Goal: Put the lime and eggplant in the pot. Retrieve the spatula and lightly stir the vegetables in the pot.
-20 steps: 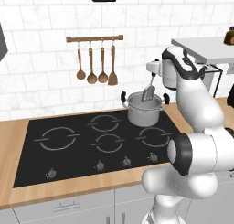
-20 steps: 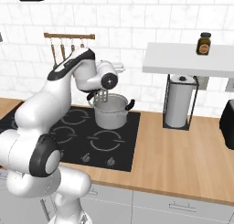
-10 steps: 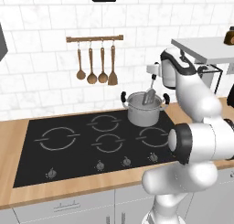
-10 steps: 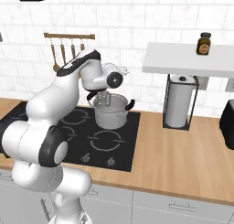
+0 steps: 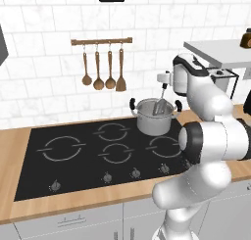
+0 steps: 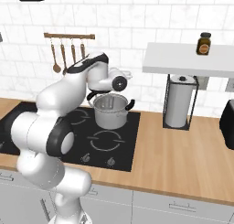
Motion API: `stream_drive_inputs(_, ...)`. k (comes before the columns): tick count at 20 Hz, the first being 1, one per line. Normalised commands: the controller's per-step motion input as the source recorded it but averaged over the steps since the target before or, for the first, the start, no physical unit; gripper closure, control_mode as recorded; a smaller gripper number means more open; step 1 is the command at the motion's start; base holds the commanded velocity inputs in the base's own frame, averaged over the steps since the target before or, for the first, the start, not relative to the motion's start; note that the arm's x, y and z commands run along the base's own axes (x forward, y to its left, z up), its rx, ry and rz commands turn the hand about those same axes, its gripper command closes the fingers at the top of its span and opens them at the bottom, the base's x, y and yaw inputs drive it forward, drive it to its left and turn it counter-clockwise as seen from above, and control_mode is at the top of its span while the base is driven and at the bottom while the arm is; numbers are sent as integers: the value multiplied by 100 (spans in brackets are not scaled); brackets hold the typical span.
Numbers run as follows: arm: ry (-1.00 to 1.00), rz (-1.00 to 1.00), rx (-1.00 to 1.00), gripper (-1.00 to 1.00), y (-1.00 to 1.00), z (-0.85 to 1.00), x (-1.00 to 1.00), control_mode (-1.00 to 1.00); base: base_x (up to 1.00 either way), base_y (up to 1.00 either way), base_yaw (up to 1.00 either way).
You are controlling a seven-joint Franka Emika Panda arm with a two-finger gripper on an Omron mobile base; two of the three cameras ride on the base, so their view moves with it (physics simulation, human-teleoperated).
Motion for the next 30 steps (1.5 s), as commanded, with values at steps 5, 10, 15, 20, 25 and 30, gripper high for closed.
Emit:
stream_drive_inputs(5,0,0,0,100,-5,-48,29,-100,0,0,0)
stream_drive_inputs(10,0,0,0,100,-9,-42,23,-100,0,0,0)
stream_drive_inputs(15,2,0,0,100,-3,-48,16,-100,0,0,0)
stream_drive_inputs(20,0,0,0,100,-2,-47,14,-100,0,0,0)
stream_drive_inputs(25,0,0,0,100,-4,-28,23,-100,0,0,0)
stream_drive_inputs(30,0,0,0,100,0,-12,30,-100,0,0,0)
